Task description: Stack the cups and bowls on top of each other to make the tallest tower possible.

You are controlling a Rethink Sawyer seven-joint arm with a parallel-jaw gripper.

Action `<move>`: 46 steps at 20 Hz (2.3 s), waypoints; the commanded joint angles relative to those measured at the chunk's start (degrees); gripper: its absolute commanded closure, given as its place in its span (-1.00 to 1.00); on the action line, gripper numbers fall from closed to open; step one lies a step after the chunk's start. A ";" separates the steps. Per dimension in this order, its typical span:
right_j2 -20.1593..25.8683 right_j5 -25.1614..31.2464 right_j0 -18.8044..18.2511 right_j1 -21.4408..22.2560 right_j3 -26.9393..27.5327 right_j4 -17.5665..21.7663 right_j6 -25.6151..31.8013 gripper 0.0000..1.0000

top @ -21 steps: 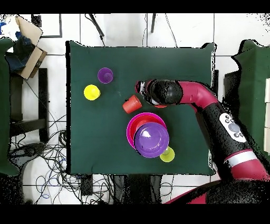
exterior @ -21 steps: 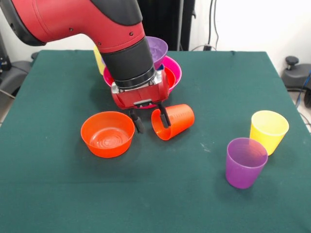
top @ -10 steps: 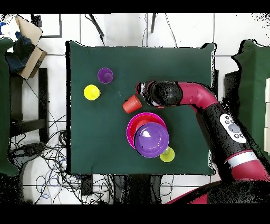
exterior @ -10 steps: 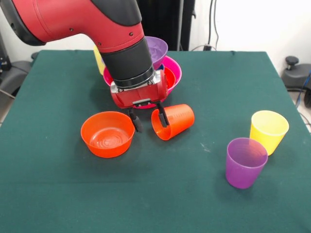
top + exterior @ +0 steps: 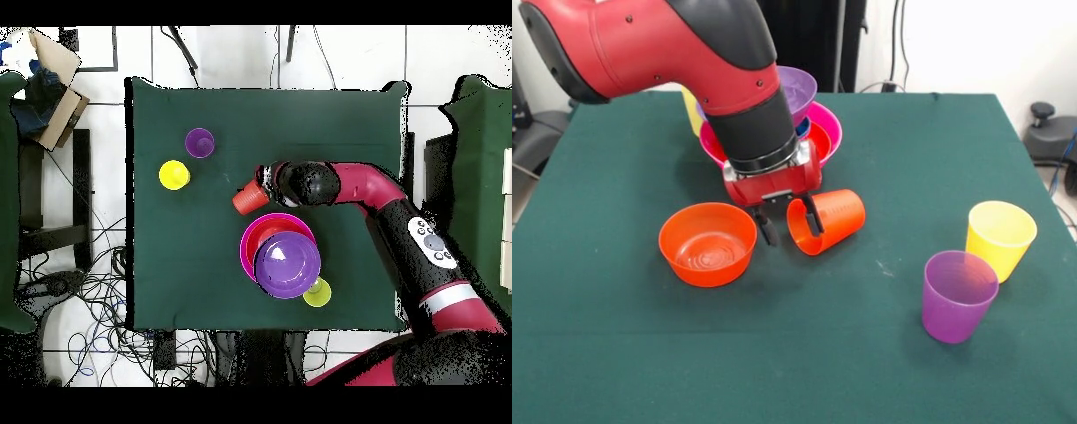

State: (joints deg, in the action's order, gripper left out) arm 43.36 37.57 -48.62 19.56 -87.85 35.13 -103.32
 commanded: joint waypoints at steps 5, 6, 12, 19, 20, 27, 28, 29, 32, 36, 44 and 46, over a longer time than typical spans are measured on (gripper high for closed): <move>-2.75 -5.15 0.46 -3.79 -4.02 8.87 9.11 -1.00; -2.81 -5.34 0.39 -3.79 -4.12 9.16 8.92 -1.00; -3.19 -5.88 0.42 -3.64 -4.22 10.12 7.70 -1.00; -2.77 -5.22 0.14 -2.00 -5.42 9.84 7.16 -1.00; -2.81 -5.42 0.23 -1.75 -5.75 9.84 6.75 -1.00; -2.95 -5.41 0.18 2.86 -10.83 8.55 3.47 -1.00; -2.82 -5.16 -0.03 4.22 -12.20 8.12 3.01 -1.00; -2.74 -4.99 -0.15 5.64 -13.51 7.72 2.42 -1.00; -2.53 -4.76 -0.69 8.94 -16.93 6.74 1.08 -1.00; -2.44 -4.11 -1.26 10.88 -18.42 6.30 1.49 -1.00; -3.90 -5.78 -0.10 8.70 -16.90 7.84 1.09 -1.00; -4.00 -5.53 0.34 8.21 -16.02 7.81 1.20 -1.00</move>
State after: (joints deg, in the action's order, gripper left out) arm 42.95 32.95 -49.83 28.95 -102.81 40.87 -103.32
